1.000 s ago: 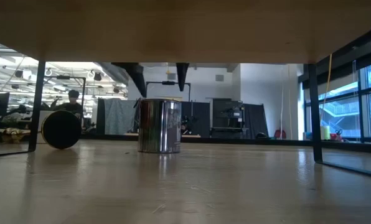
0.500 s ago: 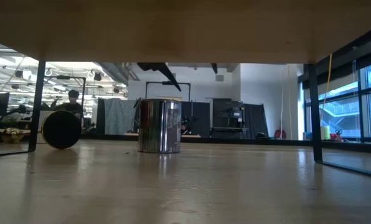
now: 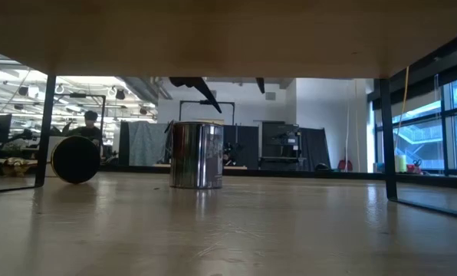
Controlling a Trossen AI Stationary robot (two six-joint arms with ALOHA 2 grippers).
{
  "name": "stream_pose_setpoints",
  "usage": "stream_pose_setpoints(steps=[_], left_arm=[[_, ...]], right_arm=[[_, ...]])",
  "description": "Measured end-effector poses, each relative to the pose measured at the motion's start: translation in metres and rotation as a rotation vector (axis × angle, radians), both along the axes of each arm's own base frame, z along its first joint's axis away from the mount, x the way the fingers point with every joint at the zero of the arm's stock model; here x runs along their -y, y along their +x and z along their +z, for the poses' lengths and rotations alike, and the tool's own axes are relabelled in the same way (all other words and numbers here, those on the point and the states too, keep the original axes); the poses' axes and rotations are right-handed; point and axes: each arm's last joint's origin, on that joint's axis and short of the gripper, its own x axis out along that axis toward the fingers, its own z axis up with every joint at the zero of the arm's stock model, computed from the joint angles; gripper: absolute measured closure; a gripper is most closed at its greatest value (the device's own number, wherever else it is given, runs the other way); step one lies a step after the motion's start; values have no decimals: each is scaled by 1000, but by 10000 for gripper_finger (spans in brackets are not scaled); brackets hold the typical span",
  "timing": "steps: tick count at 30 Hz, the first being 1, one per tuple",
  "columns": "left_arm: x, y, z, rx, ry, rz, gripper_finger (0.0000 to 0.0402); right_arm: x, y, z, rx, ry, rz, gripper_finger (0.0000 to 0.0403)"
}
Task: Pick & Place candle stick holders
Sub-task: Put the silver scented candle on the shelf
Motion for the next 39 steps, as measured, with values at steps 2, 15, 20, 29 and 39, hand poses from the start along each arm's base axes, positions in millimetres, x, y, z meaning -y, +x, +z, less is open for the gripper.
stream_pose_setpoints(steps=[2,15,20,29,39], left_arm=[[0,0,0,-1,3,-1,11],[4,-3,-2,-65,99,-19,3],[6,0,-1,-13,8,-36,2],[4,4,2,27,82,4,2],[3,4,3,31,103,0,4]], right_arm=[[0,0,0,3,0,0,65],[5,0,0,3,5,-25,65],[7,0,1,8,10,-23,65],[8,0,2,15,15,-18,65],[8,4,2,20,15,-18,65]])
